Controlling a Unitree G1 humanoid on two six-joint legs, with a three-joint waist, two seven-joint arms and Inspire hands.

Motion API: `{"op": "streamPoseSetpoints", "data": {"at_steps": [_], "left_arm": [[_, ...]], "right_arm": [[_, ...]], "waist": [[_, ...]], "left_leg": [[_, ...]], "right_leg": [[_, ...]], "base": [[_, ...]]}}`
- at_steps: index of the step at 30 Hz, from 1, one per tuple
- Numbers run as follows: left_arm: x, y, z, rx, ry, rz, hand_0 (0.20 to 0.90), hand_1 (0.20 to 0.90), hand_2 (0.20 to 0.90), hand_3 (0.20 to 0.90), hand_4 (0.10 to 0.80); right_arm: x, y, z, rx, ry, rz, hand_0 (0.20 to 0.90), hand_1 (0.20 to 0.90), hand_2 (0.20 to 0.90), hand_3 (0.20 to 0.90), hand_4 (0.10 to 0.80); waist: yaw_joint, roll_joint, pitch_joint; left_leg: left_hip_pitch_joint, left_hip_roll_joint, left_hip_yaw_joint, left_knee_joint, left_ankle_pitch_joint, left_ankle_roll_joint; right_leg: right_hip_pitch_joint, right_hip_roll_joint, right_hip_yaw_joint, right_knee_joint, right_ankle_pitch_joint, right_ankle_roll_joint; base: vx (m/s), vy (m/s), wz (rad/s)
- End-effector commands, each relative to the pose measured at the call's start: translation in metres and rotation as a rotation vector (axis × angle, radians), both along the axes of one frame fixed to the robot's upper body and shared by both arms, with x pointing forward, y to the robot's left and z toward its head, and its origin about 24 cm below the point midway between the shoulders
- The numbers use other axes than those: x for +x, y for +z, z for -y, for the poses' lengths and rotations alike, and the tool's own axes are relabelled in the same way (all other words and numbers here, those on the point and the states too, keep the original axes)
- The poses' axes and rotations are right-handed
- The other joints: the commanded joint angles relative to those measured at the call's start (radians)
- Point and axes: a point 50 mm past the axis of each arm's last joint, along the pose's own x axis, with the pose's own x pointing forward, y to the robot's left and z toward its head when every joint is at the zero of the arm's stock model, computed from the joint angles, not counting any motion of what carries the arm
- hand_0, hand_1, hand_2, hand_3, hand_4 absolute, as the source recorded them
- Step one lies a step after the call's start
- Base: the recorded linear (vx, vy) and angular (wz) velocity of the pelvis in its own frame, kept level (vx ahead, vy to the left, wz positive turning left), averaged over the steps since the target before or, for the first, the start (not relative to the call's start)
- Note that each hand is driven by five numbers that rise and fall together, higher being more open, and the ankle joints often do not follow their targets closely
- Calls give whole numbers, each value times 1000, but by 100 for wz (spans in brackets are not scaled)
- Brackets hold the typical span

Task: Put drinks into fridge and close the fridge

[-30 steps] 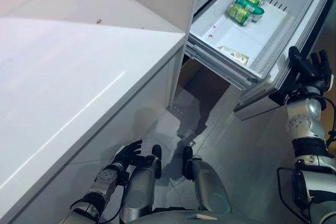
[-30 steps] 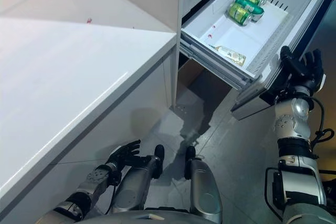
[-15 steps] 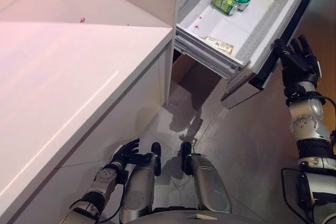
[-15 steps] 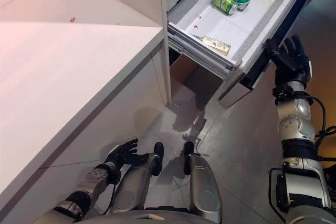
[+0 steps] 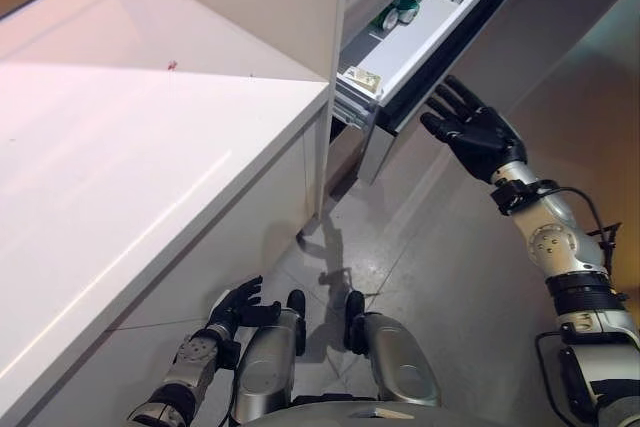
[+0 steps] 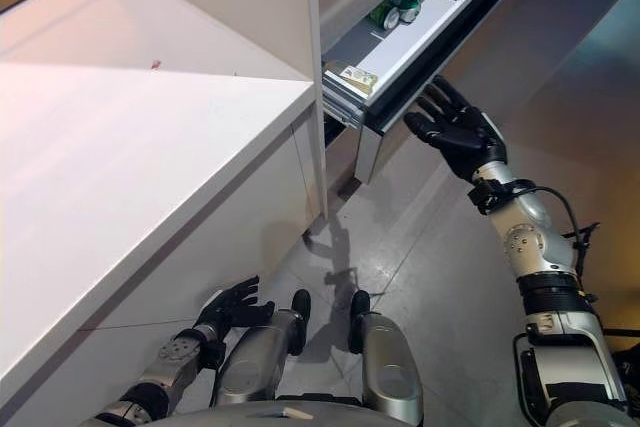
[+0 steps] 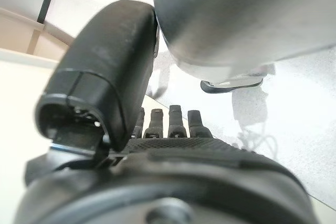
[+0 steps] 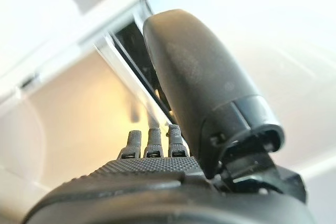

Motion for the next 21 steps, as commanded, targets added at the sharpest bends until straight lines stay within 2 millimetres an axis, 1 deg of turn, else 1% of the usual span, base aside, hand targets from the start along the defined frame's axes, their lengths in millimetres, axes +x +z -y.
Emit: {"op": "streamPoseSetpoints", "data": {"at_steps": [1, 2, 5, 8, 9, 10, 12, 14, 15, 18, 19, 21], "left_arm": [[-65, -19, -23, 98, -68, -175, 900, 900, 900, 900, 800], [-67, -20, -23, 96, -68, -179, 900, 900, 900, 900, 800], [-69, -21, -21, 94, -65, -186, 900, 900, 900, 900, 800], [-72, -22, -21, 91, -52, -187, 900, 900, 900, 900, 800], [-72, -22, -21, 90, -50, -187, 900, 900, 900, 900, 800], [-71, -23, -20, 86, -43, -188, 900, 900, 900, 900, 800], [-71, -24, -18, 80, -30, -192, 900, 900, 900, 900, 800], [-71, -25, -17, 74, -16, -196, 900, 900, 900, 900, 800], [-72, -25, -16, 72, -11, -197, 900, 900, 900, 900, 800], [-76, -27, -14, 51, 19, -202, 900, 900, 900, 900, 800], [-77, -28, -12, 36, 34, -201, 900, 900, 900, 900, 800], [-78, -29, -10, 18, 47, -202, 900, 900, 900, 900, 800]], "right_arm": [[-2, 40, -32, 99, 173, 239, 900, 900, 900, 900, 800], [-2, 37, -29, 98, 140, 230, 900, 900, 900, 900, 800], [-2, 32, -13, 92, -37, 216, 900, 900, 900, 900, 800], [-4, 29, 3, 113, -172, 221, 900, 900, 900, 900, 800], [-4, 28, 5, 108, -192, 219, 900, 900, 900, 900, 800], [-6, 24, 11, 93, -272, 213, 900, 900, 900, 900, 800], [-9, 15, 19, 74, -365, 182, 900, 900, 900, 900, 800], [-15, 0, 26, 10, -438, 142, 900, 900, 900, 900, 800], [-17, -5, 27, 0, -448, 129, 900, 900, 900, 900, 800], [-35, -47, 34, -83, -490, 4, 900, 900, 900, 900, 800], [-45, -72, 33, -145, -490, -78, 900, 900, 900, 900, 800], [-56, -99, 31, -168, -482, -187, 900, 900, 900, 900, 800]], "waist": [[57, -37, -158], [56, -37, -164], [49, -35, -182], [39, -33, -194], [38, -32, -195], [32, -31, -200], [24, -28, -205], [14, -26, -212], [11, -26, -214], [-3, -24, -230], [-12, -23, -243], [-20, -23, -256]], "left_leg": [[50, -46, 24, 25, -115, 43], [58, -46, 26, 16, -114, 43], [82, -47, 31, -9, -111, 43], [107, -45, 35, -40, -106, 41], [109, -45, 36, -44, -105, 40], [117, -44, 38, -54, -102, 39], [128, -44, 43, -68, -98, 38], [139, -40, 51, -88, -93, 36], [142, -40, 52, -94, -91, 36], [163, -34, 58, -140, -74, 31], [173, -28, 60, -173, -60, 26], [185, -22, 62, -207, -43, 18]], "right_leg": [[85, -25, 46, -13, -13, 72], [92, -26, 46, -23, -10, 74], [113, -29, 48, -50, -5, 79], [131, -27, 49, -80, -1, 82], [133, -27, 50, -84, 0, 82], [138, -25, 53, -94, 2, 82], [146, -24, 55, -108, 3, 81], [152, -21, 56, -123, 5, 80], [153, -19, 57, -127, 6, 80], [161, -11, 57, -158, 11, 80], [165, -6, 56, -177, 15, 78], [170, 0, 55, -200, 22, 76]], "base": [[83, 27, 5], [91, 37, 7], [52, 29, 7], [8, 21, 5], [0, 0, 0], [0, 0, 0], [-17, 9, -1], [-52, 14, -3], [-62, 5, -6], [-90, -5, -4], [-120, -20, -7], [-114, -28, -11]]}}
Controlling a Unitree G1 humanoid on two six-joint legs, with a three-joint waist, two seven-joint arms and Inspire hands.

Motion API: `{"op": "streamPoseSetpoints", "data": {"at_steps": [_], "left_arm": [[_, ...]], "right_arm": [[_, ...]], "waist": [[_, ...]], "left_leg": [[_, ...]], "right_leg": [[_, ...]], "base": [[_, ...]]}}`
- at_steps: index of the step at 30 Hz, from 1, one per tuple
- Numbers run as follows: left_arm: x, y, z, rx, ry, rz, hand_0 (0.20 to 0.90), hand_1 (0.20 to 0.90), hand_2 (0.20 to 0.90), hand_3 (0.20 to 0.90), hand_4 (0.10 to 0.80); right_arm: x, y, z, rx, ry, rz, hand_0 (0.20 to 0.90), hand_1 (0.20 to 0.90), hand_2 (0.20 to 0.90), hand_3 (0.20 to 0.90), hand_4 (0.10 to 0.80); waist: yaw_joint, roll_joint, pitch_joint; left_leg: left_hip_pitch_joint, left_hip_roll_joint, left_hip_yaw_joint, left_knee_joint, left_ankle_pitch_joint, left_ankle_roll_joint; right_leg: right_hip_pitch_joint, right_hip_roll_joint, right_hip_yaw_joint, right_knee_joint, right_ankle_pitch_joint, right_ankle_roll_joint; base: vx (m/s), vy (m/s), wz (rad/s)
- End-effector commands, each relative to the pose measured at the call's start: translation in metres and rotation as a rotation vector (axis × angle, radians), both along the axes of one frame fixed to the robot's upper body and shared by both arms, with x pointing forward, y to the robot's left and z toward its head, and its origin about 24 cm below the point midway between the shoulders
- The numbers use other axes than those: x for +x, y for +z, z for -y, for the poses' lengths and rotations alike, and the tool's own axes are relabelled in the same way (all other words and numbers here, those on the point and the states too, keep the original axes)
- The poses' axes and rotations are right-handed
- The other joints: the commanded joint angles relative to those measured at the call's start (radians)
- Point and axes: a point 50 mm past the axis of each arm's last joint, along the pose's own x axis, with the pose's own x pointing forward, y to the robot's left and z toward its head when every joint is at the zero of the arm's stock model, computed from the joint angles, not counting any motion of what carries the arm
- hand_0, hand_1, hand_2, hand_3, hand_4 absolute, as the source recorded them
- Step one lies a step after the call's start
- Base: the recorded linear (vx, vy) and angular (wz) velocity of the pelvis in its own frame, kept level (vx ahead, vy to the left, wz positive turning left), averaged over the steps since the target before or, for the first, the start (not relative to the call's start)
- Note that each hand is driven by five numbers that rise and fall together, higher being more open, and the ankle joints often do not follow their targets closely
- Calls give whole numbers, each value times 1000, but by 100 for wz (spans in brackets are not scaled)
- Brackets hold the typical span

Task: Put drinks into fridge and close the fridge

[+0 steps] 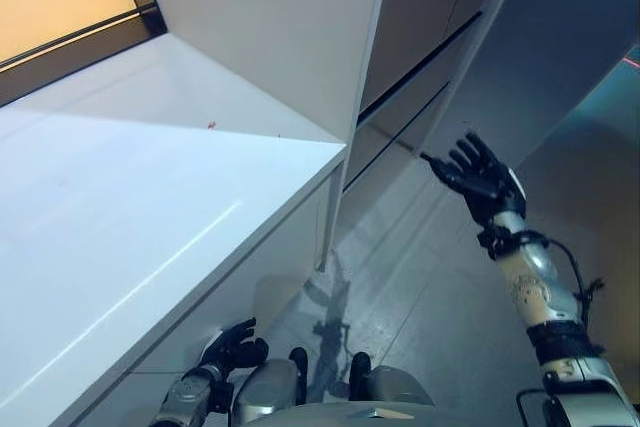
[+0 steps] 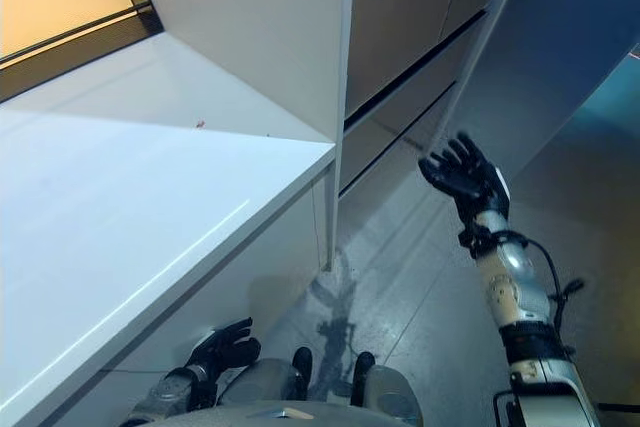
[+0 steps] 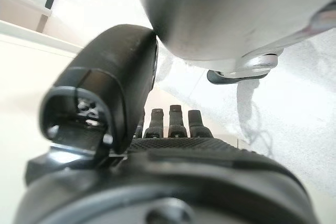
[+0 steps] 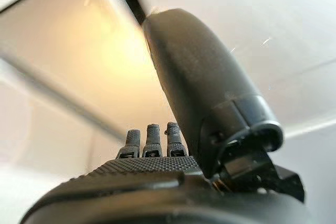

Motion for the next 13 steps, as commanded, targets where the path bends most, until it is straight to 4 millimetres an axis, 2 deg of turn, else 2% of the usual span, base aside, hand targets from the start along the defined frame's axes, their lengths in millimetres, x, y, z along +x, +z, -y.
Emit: {"op": "streamPoseSetpoints", "data": {"at_steps": [1, 4, 6, 10, 13], "left_arm": [[-14, -3, -2, -9, 13, -18, 900, 900, 900, 900, 800], [-16, -6, 1, -55, 64, -38, 900, 900, 900, 900, 800], [-17, -8, 3, -113, 108, -61, 900, 900, 900, 900, 800], [-17, -11, 8, -157, 126, -80, 900, 900, 900, 900, 800], [-16, -13, 12, -192, 156, -88, 900, 900, 900, 900, 800]], "right_arm": [[-3, -1, -1, -79, 23, 51, 900, 900, 900, 900, 800], [-24, -41, -11, -77, 64, -123, 900, 900, 900, 900, 800], [-44, -75, -19, -60, 110, -285, 900, 900, 900, 900, 800], [-73, -114, -29, -31, 147, -495, 900, 900, 900, 900, 800], [-102, -141, -37, -10, 157, -681, 900, 900, 900, 900, 800]], "waist": [[-18, 3, -52], [-30, 3, -74], [-30, 4, -90], [-24, 11, -110], [-16, 19, -125]], "left_leg": [[53, 0, 56, -54, -54, -3], [71, 11, 67, -108, -28, -19], [81, 18, 77, -142, -12, -30], [95, 26, 94, -175, 6, -44], [102, 32, 103, -195, 18, -52]], "right_leg": [[59, 12, 41, -90, 32, 49], [72, 21, 31, -135, 46, 48], [85, 28, 19, -173, 57, 47], [109, 40, -2, -229, 75, 42], [126, 47, -19, -257, 81, 37]], "base": [[-105, -31, -11], [-90, -40, -11], [-99, -45, -9], [-71, -26, -2], [-64, -18, -1]]}}
